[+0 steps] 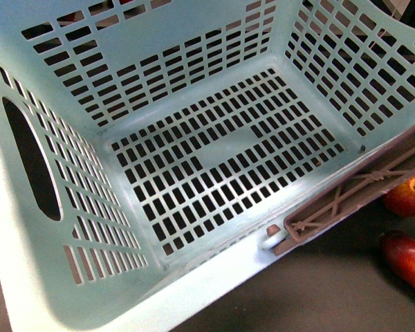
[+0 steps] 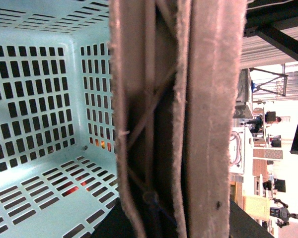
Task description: Pick apple with right arm and hold basket with left
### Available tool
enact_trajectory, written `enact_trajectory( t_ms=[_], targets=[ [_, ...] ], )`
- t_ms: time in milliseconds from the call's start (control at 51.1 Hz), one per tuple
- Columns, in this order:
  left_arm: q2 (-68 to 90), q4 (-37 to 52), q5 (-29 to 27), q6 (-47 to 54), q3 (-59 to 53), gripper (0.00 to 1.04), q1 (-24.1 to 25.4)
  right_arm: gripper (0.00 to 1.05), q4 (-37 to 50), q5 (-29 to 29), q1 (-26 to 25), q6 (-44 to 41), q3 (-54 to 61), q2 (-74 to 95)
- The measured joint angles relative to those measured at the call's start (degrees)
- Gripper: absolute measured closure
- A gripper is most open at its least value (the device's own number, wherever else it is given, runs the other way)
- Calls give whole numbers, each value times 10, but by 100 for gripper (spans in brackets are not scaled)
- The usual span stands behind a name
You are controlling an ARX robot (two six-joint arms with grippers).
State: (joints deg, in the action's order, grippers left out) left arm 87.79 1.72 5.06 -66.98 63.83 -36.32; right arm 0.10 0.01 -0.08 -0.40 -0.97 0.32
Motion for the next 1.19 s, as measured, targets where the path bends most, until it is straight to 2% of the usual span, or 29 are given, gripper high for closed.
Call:
enact_trajectory(
  t_ms=[274, 313, 372, 411, 509, 607, 685, 743, 802, 900, 998, 1193],
  targets=[
    [0, 0, -3, 3, 0, 88, 1, 9, 0, 0, 0, 0, 0, 0],
    [0, 0, -3, 3, 0, 88, 1, 9, -23, 22, 6, 21, -7, 11],
    [0, 0, -3, 3, 0, 88, 1, 9, -117, 91, 26, 84, -46, 62],
    [0, 0, -3, 3, 0, 88, 1, 9, -162, 115, 28, 123, -66, 100],
    [0, 1, -3, 4, 1, 88, 1, 9, -186, 113, 5, 195, -84, 169],
    [1, 1, -2, 3, 1, 88, 1, 9, -120, 47, -74, 202, -93, 229],
    [1, 1, -3, 5, 1, 88, 1, 9, -35, -29, -148, 172, -96, 325],
    [1, 1, -2, 4, 1, 88, 1, 9, 55, -67, -196, 132, -98, 435],
    [1, 1, -3, 4, 1, 88, 1, 9, 160, -75, -226, 80, -108, 565],
    [1, 1, -4, 6, 1, 88, 1, 9, 296, -80, -243, 16, -145, 760],
    [1, 1, -2, 5, 1, 88, 1, 9, 365, -77, -242, -28, -187, 902],
    [1, 1, -2, 5, 1, 88, 1, 9, 397, -54, -219, -78, -276, 1119]
  ],
)
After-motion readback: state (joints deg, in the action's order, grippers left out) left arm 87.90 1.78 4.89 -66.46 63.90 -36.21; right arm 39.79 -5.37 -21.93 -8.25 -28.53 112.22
